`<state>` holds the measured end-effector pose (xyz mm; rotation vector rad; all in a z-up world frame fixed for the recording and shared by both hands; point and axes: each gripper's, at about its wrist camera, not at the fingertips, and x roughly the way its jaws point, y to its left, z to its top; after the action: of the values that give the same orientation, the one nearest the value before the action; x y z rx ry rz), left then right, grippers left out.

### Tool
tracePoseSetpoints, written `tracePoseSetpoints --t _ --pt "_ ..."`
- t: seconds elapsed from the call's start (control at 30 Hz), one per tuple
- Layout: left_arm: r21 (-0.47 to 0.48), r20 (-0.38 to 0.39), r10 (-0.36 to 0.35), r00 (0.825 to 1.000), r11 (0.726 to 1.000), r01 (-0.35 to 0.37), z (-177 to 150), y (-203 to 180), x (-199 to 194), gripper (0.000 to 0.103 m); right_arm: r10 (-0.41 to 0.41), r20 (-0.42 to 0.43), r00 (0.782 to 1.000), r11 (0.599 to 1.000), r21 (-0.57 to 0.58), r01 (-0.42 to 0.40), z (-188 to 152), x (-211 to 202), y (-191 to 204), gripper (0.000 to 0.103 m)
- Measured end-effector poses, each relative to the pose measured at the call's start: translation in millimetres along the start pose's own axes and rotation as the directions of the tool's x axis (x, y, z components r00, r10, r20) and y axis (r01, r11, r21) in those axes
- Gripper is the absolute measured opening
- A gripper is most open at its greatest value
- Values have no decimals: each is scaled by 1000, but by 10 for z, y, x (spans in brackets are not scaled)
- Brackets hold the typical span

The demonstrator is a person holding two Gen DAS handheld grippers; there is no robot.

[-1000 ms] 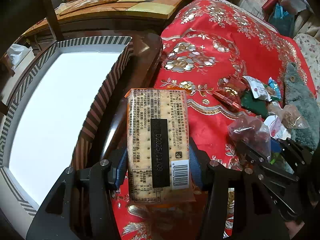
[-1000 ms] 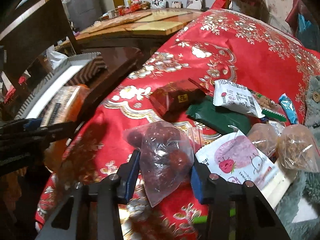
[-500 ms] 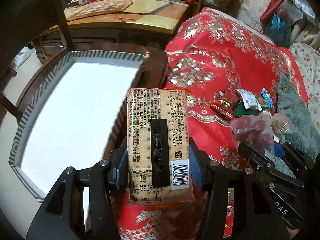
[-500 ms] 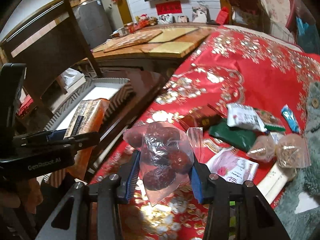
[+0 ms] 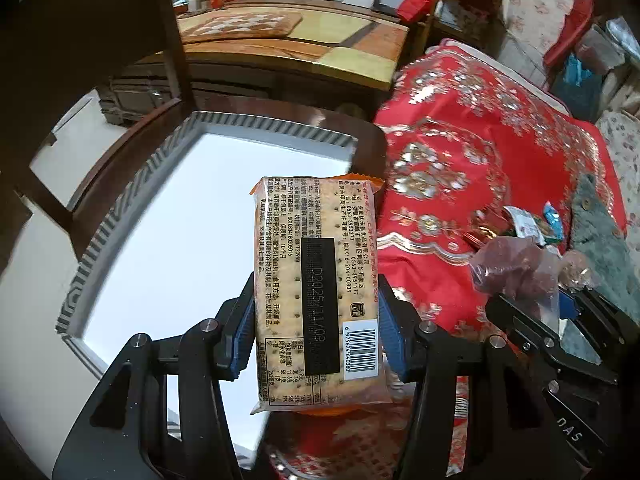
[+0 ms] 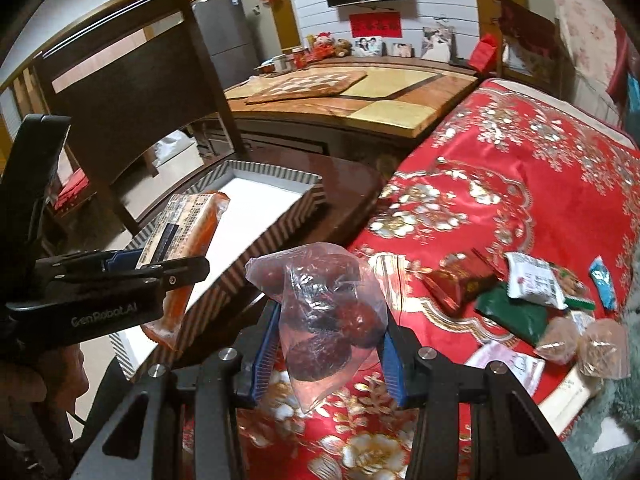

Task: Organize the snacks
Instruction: 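Carry the cracker pack to the white tray while the right tool grasps the red-date bag, then lower both snacks into the white tray and open both tools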

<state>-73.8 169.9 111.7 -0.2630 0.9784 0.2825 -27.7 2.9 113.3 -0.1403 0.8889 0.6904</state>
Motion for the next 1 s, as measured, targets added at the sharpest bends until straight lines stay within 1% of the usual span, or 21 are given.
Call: tracePoseSetpoints --t 0.2,0.33,0.47,0.53,0.67,0.77,0.8,0.9,1.0 --pt "-43 -7 25 1000 999 -25 52 305 63 53 47 -15 999 999 -28 -47 137 157 224 44" --pt "-88 -21 59 998 994 -61 84 569 150 53 91 -21 996 995 -45 -92 275 312 408 44" --pt "-122 -41 79 996 989 -84 78 776 230 53 151 -29 988 987 -50 -153 500 556 615 44" --pt "-131 -53 89 995 987 -95 56 862 281 53 165 -29 986 984 -64 -166 580 666 724 44" --pt "-149 -86 100 991 983 -112 -6 1001 408 53 184 -63 981 979 -80 -188 731 1065 912 44" --pt "-154 -110 103 988 981 -120 -41 1050 497 53 200 -100 975 976 -67 -207 782 1326 959 44" --pt "-155 -121 100 988 981 -118 -57 1058 536 53 199 -124 972 976 -66 -208 778 1448 970 44" --pt "-157 -138 82 987 982 -103 -97 1031 603 53 186 -169 968 978 -66 -199 715 1640 931 44" --pt "-156 -152 60 987 984 -84 -147 942 664 53 176 -180 968 978 -79 -193 625 1649 842 44"
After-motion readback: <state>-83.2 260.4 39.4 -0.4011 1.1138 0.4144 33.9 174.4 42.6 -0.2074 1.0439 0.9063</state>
